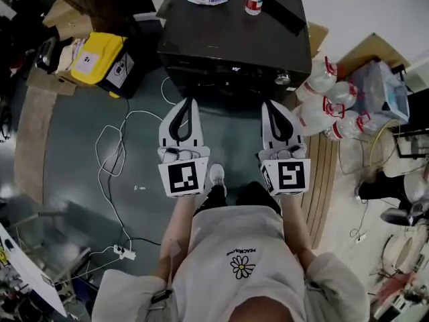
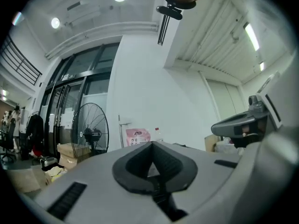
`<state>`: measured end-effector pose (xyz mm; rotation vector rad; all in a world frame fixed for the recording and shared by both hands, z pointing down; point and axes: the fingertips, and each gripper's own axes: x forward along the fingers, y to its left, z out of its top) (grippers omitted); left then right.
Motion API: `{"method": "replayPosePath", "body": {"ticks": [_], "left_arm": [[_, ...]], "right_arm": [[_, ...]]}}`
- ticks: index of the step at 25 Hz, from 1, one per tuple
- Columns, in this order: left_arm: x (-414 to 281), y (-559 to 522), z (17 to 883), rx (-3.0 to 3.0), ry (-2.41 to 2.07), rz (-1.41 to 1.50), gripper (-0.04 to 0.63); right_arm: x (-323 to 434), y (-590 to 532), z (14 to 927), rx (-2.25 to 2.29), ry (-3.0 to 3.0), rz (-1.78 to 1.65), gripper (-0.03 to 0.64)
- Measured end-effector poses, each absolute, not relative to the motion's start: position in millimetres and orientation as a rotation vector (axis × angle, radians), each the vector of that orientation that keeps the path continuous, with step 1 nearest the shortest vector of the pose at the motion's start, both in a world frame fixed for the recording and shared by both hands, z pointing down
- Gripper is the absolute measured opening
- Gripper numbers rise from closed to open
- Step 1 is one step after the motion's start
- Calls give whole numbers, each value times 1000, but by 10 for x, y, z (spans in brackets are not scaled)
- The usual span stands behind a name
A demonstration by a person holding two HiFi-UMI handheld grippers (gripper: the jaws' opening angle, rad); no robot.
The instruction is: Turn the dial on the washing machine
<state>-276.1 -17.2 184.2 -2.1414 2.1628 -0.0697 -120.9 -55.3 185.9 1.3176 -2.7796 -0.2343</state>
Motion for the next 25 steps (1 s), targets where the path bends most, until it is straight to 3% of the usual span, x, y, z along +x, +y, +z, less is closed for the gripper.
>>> {"method": "replayPosePath", "body": {"ticks": [25], "left_arm": [[-1423,-1029,2111,-2374,1891,-102,-2]], "right_arm": [[260,-1081,2165,1809,-2535,-171,3]]}}
